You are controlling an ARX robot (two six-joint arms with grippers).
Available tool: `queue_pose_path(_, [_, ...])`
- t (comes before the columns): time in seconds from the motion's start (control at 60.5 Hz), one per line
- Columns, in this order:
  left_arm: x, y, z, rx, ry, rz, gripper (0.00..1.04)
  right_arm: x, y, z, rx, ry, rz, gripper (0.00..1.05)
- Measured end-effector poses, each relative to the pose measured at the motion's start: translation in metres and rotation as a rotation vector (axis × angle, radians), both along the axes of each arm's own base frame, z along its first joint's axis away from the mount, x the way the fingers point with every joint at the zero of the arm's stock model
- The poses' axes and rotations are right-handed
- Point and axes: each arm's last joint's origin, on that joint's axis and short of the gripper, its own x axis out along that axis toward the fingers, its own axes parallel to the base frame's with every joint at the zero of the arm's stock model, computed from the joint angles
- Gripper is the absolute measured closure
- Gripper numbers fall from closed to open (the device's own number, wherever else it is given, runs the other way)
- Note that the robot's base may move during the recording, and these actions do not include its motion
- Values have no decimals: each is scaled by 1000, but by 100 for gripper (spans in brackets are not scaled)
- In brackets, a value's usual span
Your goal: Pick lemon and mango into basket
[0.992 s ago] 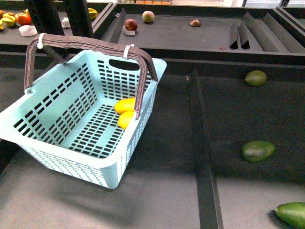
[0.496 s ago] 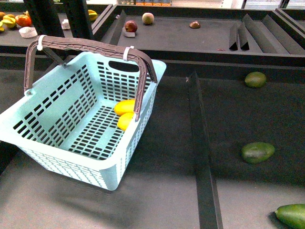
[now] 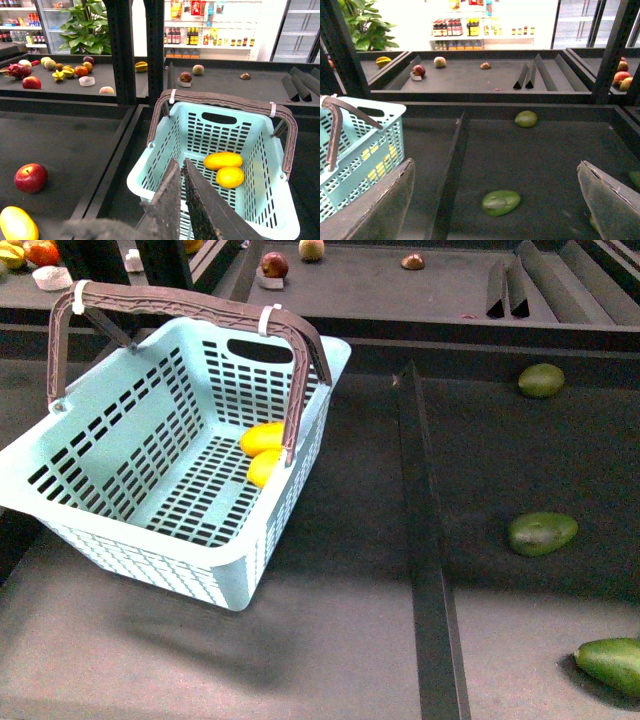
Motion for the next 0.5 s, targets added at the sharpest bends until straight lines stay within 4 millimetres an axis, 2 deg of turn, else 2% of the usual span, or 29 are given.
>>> queue_pose_path(0.05, [0,0,0,0,0,0,97,0,0,0,0,0,0,9])
queue_pose_path(0.48, [0,0,0,0,0,1,12,0,0,0,0,0,0,9])
queue_pose_path(0.496, [0,0,0,0,0,0,6,0,0,0,0,0,0,9])
